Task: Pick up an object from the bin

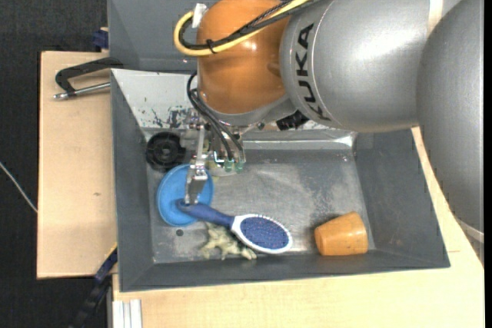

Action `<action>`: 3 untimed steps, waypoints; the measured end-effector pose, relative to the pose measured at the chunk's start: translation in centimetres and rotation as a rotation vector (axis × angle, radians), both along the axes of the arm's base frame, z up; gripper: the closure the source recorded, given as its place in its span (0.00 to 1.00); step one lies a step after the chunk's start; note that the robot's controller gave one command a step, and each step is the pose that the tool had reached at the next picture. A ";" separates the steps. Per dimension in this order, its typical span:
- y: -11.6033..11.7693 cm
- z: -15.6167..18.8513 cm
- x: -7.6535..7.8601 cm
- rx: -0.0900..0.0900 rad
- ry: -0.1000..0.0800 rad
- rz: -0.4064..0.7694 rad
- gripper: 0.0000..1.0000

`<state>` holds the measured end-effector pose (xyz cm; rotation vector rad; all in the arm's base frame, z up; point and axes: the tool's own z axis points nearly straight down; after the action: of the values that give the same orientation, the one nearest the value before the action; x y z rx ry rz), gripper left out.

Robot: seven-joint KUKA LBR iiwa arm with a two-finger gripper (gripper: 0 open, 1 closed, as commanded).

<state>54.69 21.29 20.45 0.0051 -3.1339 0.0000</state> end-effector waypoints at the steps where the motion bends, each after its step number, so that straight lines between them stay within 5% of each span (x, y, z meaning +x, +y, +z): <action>1: 0.7 -12.8 0.3 0.013 -0.030 0.455 0.00; 3: 1.2 -12.3 0.6 0.006 -0.014 0.454 0.00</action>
Offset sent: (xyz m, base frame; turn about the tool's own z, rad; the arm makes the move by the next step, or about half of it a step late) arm -0.0020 0.0001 -0.1345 -0.4533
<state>55.28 22.44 8.11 0.7133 -3.0662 -0.0059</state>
